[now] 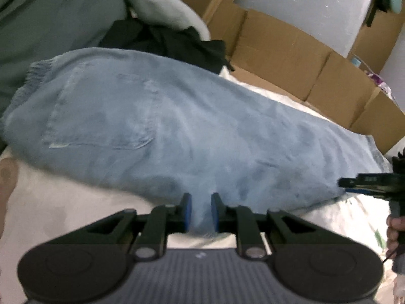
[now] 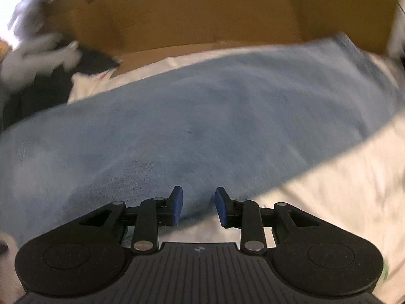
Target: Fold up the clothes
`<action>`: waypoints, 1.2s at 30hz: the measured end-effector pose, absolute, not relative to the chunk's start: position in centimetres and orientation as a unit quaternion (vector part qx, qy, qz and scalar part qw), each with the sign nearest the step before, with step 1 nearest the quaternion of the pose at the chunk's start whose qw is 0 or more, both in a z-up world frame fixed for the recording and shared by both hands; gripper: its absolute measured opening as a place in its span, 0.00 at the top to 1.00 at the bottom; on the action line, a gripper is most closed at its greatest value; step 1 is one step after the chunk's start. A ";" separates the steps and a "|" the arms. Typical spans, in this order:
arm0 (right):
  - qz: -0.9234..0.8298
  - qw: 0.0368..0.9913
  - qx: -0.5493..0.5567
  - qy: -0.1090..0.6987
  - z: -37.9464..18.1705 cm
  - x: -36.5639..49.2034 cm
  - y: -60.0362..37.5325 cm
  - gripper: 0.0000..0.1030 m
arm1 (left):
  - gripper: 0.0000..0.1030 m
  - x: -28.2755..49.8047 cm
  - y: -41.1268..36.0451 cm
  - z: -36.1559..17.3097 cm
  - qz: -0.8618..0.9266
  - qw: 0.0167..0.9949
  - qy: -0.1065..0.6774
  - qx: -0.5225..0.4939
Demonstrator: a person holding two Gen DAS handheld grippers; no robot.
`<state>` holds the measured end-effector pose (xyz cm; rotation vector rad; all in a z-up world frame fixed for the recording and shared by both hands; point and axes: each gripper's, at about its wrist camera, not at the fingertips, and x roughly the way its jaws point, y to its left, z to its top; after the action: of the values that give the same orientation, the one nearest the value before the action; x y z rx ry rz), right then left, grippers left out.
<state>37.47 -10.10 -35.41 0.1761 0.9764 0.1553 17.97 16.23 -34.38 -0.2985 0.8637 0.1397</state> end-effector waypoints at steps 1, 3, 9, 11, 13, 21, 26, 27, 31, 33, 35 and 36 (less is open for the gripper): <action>0.083 0.879 0.071 0.465 -35.4 37.6 -9.5 0.71 | 0.84 18.5 15.9 -34.6 0.059 0.897 0.413 -0.143; 0.100 0.879 0.047 0.463 -35.6 38.0 -8.2 0.70 | 0.83 19.6 15.3 -35.4 0.042 0.901 0.410 -0.136; 0.114 0.881 -0.038 0.458 -37.3 37.8 -6.4 0.67 | 0.82 21.9 14.0 -39.6 0.034 0.891 0.446 -0.083; 0.103 0.885 -0.060 0.451 -37.3 37.7 -6.8 0.67 | 0.82 22.0 13.8 -40.1 0.027 0.893 0.445 -0.065; 0.081 0.888 -0.080 0.445 -37.4 37.5 -7.6 0.67 | 0.81 21.9 13.8 -40.1 0.022 0.895 0.443 -0.053; 0.055 0.889 -0.113 0.441 -37.7 37.3 -10.4 0.60 | 0.81 21.4 13.9 -39.1 0.040 0.896 0.438 -0.068; 0.027 0.883 -0.106 0.456 -37.4 38.0 -11.6 0.53 | 0.78 21.1 14.5 -39.0 0.031 0.900 0.425 -0.091; 0.025 0.881 -0.107 0.459 -37.4 38.3 -11.7 0.53 | 0.77 21.3 14.5 -39.3 0.031 0.899 0.428 -0.093; 0.018 0.871 -0.131 0.473 -36.9 39.4 -11.3 0.53 | 0.76 22.1 13.8 -40.7 0.045 0.896 0.434 -0.084; 0.011 0.868 -0.141 0.476 -36.4 39.9 -11.2 0.53 | 0.76 22.3 13.8 -40.3 0.053 0.895 0.432 -0.100; 0.009 0.869 -0.137 0.475 -35.5 40.3 -11.4 0.53 | 0.76 22.0 14.2 -39.4 0.058 0.900 0.415 -0.121; 0.012 0.870 -0.132 0.475 -35.2 40.4 -11.6 0.53 | 0.76 21.9 14.5 -39.0 0.062 0.902 0.409 -0.124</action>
<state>40.44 -11.56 -35.15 -0.2751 0.9932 0.0251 21.89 14.47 -38.97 -0.2557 0.8449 0.1274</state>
